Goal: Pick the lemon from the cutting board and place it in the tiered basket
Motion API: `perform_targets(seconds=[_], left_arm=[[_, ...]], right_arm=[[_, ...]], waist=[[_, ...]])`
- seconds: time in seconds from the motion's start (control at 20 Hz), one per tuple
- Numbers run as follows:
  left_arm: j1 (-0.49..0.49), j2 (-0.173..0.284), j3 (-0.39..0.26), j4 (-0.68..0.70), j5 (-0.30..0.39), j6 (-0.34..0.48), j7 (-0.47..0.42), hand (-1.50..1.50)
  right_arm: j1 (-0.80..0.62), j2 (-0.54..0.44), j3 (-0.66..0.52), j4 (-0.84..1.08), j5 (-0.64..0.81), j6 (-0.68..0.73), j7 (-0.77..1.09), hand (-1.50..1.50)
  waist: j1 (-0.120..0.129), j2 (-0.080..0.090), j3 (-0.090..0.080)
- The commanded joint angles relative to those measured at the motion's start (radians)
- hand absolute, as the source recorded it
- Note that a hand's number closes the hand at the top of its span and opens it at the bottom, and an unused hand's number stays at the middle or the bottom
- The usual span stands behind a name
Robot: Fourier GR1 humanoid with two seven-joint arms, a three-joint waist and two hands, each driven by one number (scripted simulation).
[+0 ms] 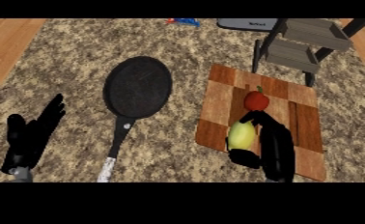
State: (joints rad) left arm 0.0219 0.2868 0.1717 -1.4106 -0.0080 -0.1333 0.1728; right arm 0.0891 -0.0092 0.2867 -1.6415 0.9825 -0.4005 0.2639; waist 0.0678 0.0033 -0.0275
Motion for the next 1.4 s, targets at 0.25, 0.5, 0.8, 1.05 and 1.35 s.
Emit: perform_targets(seconds=[0.25,0.5,0.8,1.05,1.35], left_arm=[[-0.008,0.004,0.006,0.013,0.003,-0.001,0.011,0.0],[-0.028,-0.001,0.002,0.029,0.004,-0.003,0.02,0.0],[-0.041,0.007,0.023,0.048,0.014,-0.002,0.01,0.0],[-0.011,-0.008,0.015,0.037,0.011,-0.005,-0.016,0.0],[0.0,-0.002,0.026,0.024,0.023,-0.017,-0.011,0.0]], right_arm=[[-0.351,0.009,0.025,-0.174,0.277,0.223,0.454,1.5],[-0.656,0.009,0.03,-0.205,0.311,0.441,0.73,1.5],[-1.131,0.009,-0.159,-0.052,0.257,0.642,0.906,1.5],[-1.406,-0.056,-0.336,0.25,0.22,0.673,0.809,1.5],[-1.57,-0.178,-0.466,0.58,0.173,0.513,0.63,1.5]], waist=[[-0.015,-0.024,0.008],[-0.015,-0.019,0.015],[-0.013,-0.006,0.022],[-0.026,0.001,0.024],[-0.024,0.007,0.026]])
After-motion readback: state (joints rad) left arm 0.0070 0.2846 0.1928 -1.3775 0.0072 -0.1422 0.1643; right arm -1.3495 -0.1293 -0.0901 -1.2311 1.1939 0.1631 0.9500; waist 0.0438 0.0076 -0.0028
